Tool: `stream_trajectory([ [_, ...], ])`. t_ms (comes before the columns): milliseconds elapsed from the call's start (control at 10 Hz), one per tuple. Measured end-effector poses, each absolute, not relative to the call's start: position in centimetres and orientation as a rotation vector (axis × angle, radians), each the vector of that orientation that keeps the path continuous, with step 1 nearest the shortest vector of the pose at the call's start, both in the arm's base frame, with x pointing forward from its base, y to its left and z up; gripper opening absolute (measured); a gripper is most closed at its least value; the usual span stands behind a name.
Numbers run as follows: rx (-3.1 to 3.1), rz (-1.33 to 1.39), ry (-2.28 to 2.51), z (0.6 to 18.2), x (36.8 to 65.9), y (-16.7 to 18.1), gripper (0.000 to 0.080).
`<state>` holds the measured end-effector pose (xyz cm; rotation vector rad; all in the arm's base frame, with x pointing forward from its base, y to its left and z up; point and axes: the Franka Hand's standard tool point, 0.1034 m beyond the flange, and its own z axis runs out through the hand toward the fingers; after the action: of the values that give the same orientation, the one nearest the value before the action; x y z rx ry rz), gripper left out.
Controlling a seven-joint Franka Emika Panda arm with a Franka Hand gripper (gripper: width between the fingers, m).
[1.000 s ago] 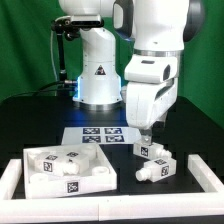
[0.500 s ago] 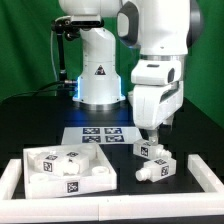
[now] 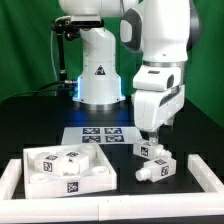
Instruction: Assemble one leg
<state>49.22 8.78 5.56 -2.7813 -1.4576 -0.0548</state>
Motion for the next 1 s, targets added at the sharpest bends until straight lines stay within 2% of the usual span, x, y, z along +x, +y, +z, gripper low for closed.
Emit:
stream_trajectory([
  [100,-2.783,-0.049,-1.447,5.4,49.1,8.8,0.0650],
  [400,-2.790,-0.013,-1.398,3.7,47.6,9.3,0.0650],
  [800,-2.786,-0.015,-1.382,1.0,44.8,8.3,0.0650],
  [1000,-2.788,-0.030,-1.380,0.7,44.7,8.2,0.0650],
])
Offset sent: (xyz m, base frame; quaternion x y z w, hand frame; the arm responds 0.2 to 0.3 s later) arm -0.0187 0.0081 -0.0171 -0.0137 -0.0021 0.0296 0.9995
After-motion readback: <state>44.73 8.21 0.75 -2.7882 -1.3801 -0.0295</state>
